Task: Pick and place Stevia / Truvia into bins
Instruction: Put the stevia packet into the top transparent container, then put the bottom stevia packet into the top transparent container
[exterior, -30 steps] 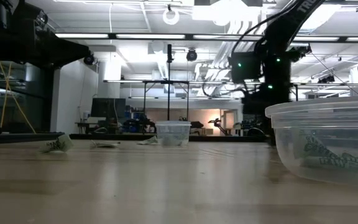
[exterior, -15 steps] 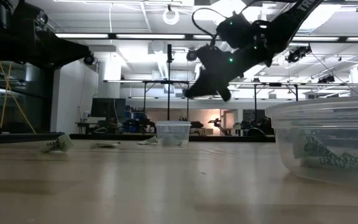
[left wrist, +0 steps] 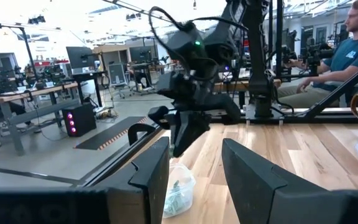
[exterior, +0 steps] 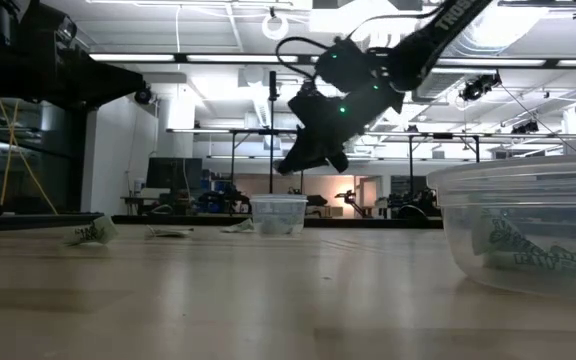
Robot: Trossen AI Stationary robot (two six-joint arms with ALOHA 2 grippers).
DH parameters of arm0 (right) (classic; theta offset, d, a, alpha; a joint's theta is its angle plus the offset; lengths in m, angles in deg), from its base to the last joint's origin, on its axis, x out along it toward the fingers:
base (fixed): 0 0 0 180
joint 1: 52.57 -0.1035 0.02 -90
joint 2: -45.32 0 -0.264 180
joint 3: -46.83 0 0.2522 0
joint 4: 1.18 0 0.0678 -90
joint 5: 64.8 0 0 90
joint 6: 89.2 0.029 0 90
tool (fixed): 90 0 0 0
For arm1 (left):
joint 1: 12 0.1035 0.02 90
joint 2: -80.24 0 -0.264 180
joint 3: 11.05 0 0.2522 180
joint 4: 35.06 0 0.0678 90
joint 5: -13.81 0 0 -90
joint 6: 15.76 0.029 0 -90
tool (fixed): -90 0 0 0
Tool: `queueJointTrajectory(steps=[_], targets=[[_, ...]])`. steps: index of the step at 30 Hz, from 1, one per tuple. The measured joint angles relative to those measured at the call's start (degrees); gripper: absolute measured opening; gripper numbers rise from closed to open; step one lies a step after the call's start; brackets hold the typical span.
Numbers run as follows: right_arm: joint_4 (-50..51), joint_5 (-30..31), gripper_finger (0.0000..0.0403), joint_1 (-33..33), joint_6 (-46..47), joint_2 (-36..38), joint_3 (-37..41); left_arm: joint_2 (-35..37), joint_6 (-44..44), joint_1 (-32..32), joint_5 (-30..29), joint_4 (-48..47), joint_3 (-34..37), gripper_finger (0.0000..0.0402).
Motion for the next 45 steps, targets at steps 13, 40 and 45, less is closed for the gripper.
queueJointTrajectory(steps=[13, 40, 45], targets=[[12.7, 1.4, 0.0158, 0.2, -1.2, -0.1, -7.9, 0.0, 0.0, 0.0, 0.0, 0.0, 0.0, 0.0182], [-20.5, 7.0, 0.0046, -10.8, -8.2, 67.2, 53.1, 0.0, -0.2, 0.0, -0.5, 2.8, 0.0, 0.0182], [-25.2, 13.9, 0.0031, -10.5, -7.6, 74.7, 61.1, 0.0, -0.2, 0.0, -0.5, 4.0, 0.0, 0.0182]])
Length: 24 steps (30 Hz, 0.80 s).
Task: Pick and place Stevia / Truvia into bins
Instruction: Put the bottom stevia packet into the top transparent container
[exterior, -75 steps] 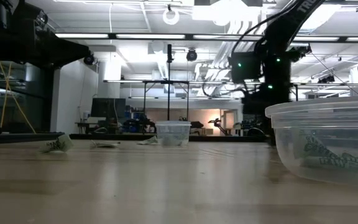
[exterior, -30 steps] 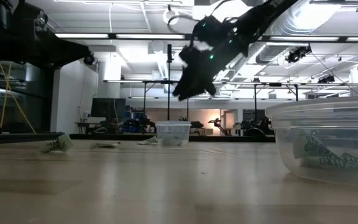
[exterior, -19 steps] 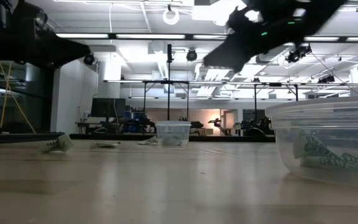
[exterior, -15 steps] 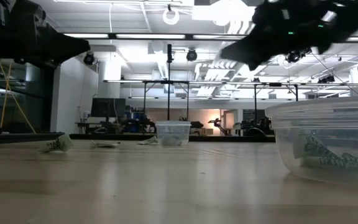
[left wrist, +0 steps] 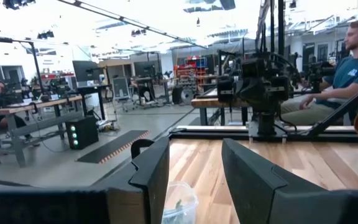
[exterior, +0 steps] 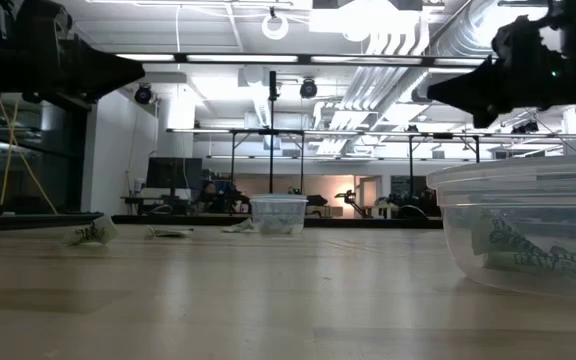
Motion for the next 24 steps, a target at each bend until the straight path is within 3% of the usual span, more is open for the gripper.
queueJointTrajectory(steps=[6, 11, 15, 19, 24], targets=[[-1.5, 3.1, 0.0030, 0.0, -4.3, 2.2, 1.2, -1.5, -2.3, 0.0, -1.7, 0.3, -0.2, 0.0191], [-1.1, 5.8, 0.0037, 0.0, -7.2, 2.1, 1.1, -8.3, -6.3, 0.0, 0.0, 0.5, -3.6, 0.0257], [0.6, 8.9, 0.0035, 0.0, -7.8, 2.1, 1.1, -17.7, -6.3, 0.0, 5.1, 2.3, -8.0, 0.0301], [2.5, 10.3, 0.0031, 0.0, -5.6, 2.1, 1.1, -29.5, -9.0, -0.2, 8.3, 2.8, -14.7, 0.0303], [3.0, 8.7, 0.0033, 0.0, -5.3, 2.1, 1.1, -45.5, -17.2, -5.5, 16.3, -11.5, -26.3, 0.0282]])
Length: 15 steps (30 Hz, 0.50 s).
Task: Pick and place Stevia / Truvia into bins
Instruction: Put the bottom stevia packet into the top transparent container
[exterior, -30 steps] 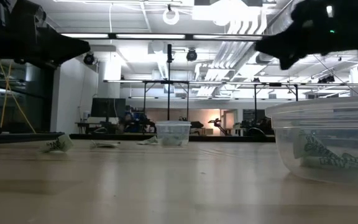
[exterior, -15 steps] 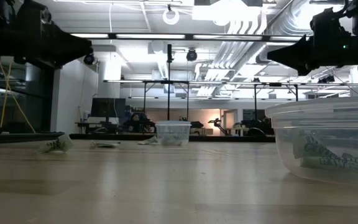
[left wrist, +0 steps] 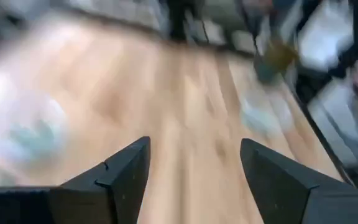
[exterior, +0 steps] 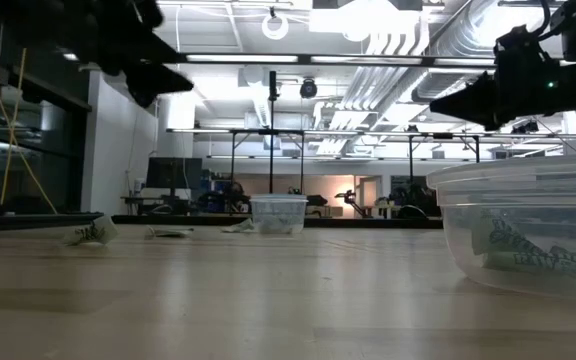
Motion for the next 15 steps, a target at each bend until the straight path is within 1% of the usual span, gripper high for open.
queueJointTrajectory(steps=[2, 4, 7, 10, 12, 15], targets=[[0.1, -0.9, 0.0036, 0.0, -0.9, 0.0, 0.0, -5.7, -1.9, -2.8, -0.1, -8.2, -5.4, 0.0273], [0.3, -1.1, 0.0039, 0.0, -2.9, 0.0, 0.0, -11.0, -5.6, -5.2, -2.1, -16.0, -10.4, 0.0266], [0.4, 0.1, 0.0041, 0.0, -4.8, 0.0, 0.0, -18.0, -10.6, -8.1, -3.5, -24.9, -17.1, 0.0258], [0.5, 0.5, 0.0040, 0.0, -6.2, 0.0, 0.0, -23.8, -14.3, -10.9, -5.0, -30.0, -21.2, 0.0253], [0.7, 0.6, 0.0039, 0.0, -6.4, 0.0, 0.0, -27.1, -16.5, -13.1, -6.6, -31.6, -22.2, 0.0253], [1.3, 0.5, 0.0036, 0.0, -6.4, -0.1, 0.0, -31.1, -19.8, -16.3, -6.8, -32.8, -22.5, 0.0252]])
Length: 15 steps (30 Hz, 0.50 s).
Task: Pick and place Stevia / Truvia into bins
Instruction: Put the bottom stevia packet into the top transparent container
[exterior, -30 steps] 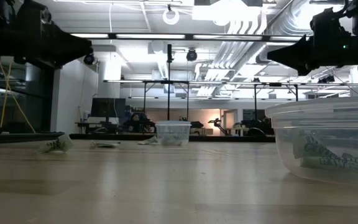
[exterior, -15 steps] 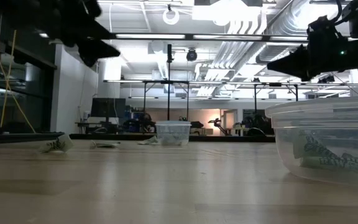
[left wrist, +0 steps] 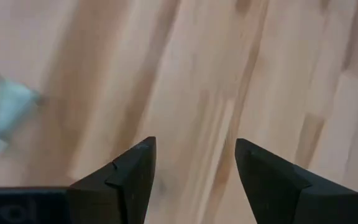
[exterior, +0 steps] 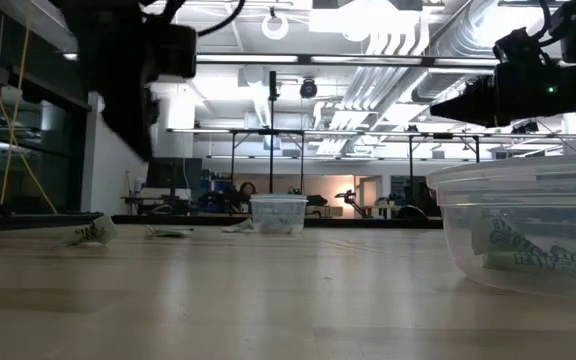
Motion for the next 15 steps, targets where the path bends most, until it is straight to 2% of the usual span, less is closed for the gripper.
queueJointTrajectory(steps=[5, 15], targets=[[1.6, 0.0, 0.0036, 0.0, 0.0, 0.0, 0.0, -3.7, -5.2, -4.5, -1.1, -2.0, 0.0, 0.0252], [2.3, -1.3, 0.0040, 0.0, 0.5, 0.0, 0.0, -4.3, -7.3, -8.4, -10.3, -8.1, 0.0, 0.0253]])
